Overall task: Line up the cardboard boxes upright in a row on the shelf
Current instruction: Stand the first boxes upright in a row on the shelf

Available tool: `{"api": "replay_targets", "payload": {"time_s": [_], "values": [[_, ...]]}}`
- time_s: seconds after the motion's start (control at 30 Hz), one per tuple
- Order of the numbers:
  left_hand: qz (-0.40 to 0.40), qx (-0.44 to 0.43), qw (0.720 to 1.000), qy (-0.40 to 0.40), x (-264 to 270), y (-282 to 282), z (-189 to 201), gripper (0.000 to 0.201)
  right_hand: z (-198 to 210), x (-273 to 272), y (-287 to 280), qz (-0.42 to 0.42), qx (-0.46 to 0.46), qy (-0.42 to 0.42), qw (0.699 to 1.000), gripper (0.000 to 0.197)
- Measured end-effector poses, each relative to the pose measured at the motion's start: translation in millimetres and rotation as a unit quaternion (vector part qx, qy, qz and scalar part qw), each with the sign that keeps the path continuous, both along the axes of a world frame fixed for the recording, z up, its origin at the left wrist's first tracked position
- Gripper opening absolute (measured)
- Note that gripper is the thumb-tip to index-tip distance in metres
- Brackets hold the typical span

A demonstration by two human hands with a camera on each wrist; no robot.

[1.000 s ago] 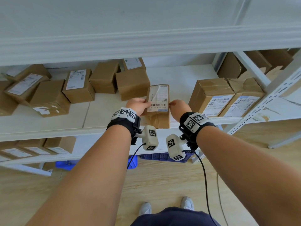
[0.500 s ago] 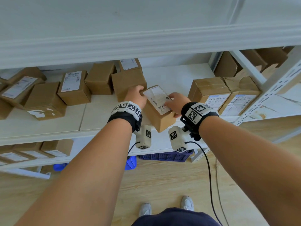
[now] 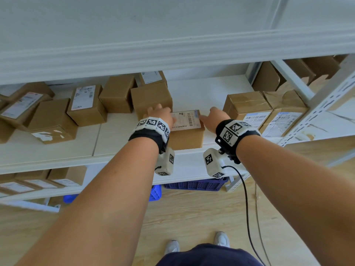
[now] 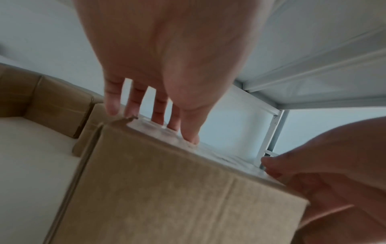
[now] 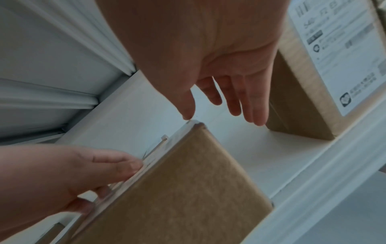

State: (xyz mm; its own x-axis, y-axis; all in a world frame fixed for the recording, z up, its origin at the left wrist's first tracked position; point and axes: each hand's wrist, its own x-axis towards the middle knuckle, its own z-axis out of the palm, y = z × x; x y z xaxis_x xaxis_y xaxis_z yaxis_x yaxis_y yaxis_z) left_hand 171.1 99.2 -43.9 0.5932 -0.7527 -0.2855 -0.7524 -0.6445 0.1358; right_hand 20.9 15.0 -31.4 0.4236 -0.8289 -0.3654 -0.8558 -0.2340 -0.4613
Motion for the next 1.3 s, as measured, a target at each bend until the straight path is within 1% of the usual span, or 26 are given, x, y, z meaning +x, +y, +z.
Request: {"api": "replay_targets", "payload": {"time_s": [0.1,0.17,0.2,0.33,0.43,0.5,0.6,0.67,0.73,0.83,0.97,1.07,1.1,1.17,1.23,1.3], "values": [[0.037,0.032,0.999,-0.009,-2.4,2.2,5.1,0.051,-0.6,-2.5,4.1,-0.01,0.024,0.016,1.0,0.053],[0.05,0.042,0.998,-0.017,-1.7,4.4,6.9,0.053,-4.4,-3.5,11.4,-0.01,0.048,0.012,0.999,0.055],[0.051,0.04,0.998,-0.008,-1.0,5.2,6.4,0.052,-6.9,-3.4,15.9,-0.013,0.062,0.006,0.998,0.056],[0.044,0.006,0.995,0.092,-2.7,8.4,1.0,0.05,-19.9,3.1,30.6,-0.026,0.127,-0.065,0.989,0.048],[0.048,-0.03,0.987,0.151,-8.6,15.7,2.4,0.046,-21.9,9.0,38.1,-0.021,0.135,-0.088,0.987,0.046],[0.048,-0.073,0.978,0.19,-13.5,19.5,5.9,0.04,-21.1,8.7,38.4,-0.015,0.114,-0.086,0.99,0.042],[0.038,-0.15,0.961,0.23,-18.7,20.5,11.2,0.028,-15.4,2.9,32.7,-0.026,0.041,-0.094,0.994,0.033],[0.026,-0.191,0.956,0.221,-23.4,16.7,13.5,0.018,-11.5,-2.7,27.2,-0.033,-0.029,-0.1,0.994,0.029],[0.034,-0.229,0.951,0.205,-29.5,13.4,14.7,0.006,-10.1,-8.3,22.1,-0.038,-0.079,-0.113,0.99,0.029],[0.074,-0.266,0.932,0.236,-35.7,10.4,8.1,0.017,-11.4,-16.8,19.3,-0.055,-0.102,-0.138,0.984,0.03],[0.085,-0.299,0.905,0.292,-38.4,8.7,-3.4,0.022,-15.1,-24.8,26.0,-0.062,-0.131,-0.158,0.977,0.035],[0.089,-0.296,0.887,0.344,-37.9,7.3,-8.5,0.021,-20.4,-27.8,32.4,-0.066,-0.117,-0.144,0.98,0.034],[0.09,-0.291,0.885,0.352,-37.6,6.7,-9.7,0.019,-22.6,-28.3,34.4,-0.07,-0.107,-0.133,0.983,0.032],[0.089,-0.271,0.892,0.349,-36.8,5.2,-12.4,0.017,-26.8,-28.1,36.9,-0.075,-0.092,-0.108,0.987,0.027],[0.093,-0.244,0.902,0.344,-37.0,4.8,-15.6,0.024,-29.3,-27.2,38.4,-0.074,-0.085,-0.069,0.991,0.024],[0.091,-0.227,0.912,0.331,-38.8,6.9,-15.9,0.032,-30.2,-26.4,38.8,-0.078,-0.073,-0.041,0.993,0.027]]}}
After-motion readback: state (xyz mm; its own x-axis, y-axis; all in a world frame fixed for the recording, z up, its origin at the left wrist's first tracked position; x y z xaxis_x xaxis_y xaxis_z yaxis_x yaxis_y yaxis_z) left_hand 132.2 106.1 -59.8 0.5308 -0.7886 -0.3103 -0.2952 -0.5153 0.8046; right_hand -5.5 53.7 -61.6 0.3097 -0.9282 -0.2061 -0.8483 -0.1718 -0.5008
